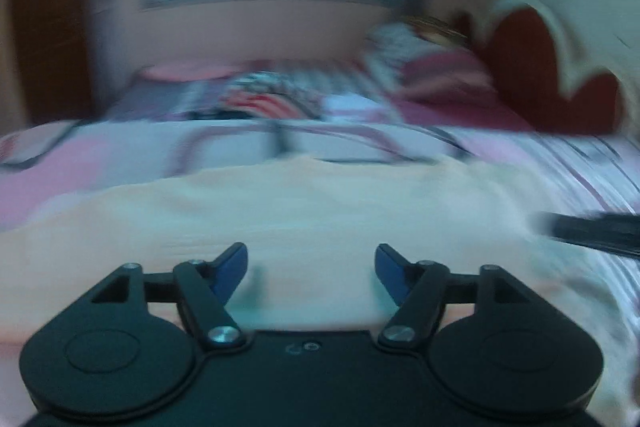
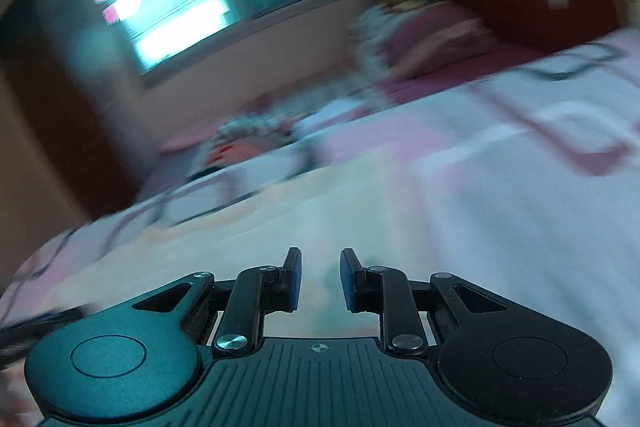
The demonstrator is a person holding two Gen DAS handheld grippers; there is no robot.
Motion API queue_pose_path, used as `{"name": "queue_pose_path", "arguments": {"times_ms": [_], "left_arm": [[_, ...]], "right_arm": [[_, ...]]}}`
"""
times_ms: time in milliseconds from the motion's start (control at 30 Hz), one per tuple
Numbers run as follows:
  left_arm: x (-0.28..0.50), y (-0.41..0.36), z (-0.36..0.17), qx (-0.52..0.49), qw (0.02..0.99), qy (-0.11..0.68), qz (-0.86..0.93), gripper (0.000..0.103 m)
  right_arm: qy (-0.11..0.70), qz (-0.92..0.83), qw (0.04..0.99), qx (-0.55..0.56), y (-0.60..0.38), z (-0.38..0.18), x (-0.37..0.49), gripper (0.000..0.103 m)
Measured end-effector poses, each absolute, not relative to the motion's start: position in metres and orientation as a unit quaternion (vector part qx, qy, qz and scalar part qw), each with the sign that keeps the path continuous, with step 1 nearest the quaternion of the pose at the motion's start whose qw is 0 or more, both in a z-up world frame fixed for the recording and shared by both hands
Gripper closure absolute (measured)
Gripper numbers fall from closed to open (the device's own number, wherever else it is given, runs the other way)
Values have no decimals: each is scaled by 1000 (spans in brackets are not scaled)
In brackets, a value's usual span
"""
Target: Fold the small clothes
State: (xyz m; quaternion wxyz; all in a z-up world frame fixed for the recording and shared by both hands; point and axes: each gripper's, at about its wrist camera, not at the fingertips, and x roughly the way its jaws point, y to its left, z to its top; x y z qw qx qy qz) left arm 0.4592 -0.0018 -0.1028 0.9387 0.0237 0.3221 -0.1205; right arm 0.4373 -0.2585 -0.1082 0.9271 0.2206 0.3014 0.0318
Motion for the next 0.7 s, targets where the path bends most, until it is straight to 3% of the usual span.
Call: {"name": "queue_pose_path", "arguments": {"times_ms": [133, 267, 300, 333, 533, 567, 633, 700], "left_arm": [[461, -28, -125, 38, 925, 350, -144, 32], [454, 6, -132, 37, 931, 350, -99, 30], [455, 15, -133, 34, 932, 352, -85, 30], [458, 22, -131, 26, 932, 353, -80, 30], [482, 21, -113, 32, 938, 340, -55, 32], [487, 26, -113, 25, 939, 339, -50, 32], [493, 37, -115, 9, 938, 345, -38, 35], [496, 47, -121, 1, 933, 357, -33, 37]], "right_arm": [[332, 86, 923, 177, -219, -119, 444, 81], [332, 38, 931, 144, -244, -131, 424, 81], [329, 2, 932, 150, -263, -134, 420, 100], [329, -11, 930, 166, -277, -135, 418, 103], [298, -1, 936, 188, -293, -120, 450, 103], [292, -7, 933, 210, -304, -120, 460, 99], [295, -18, 928, 229, -324, -121, 482, 71], [297, -17, 924, 242, -340, -123, 504, 71]]}}
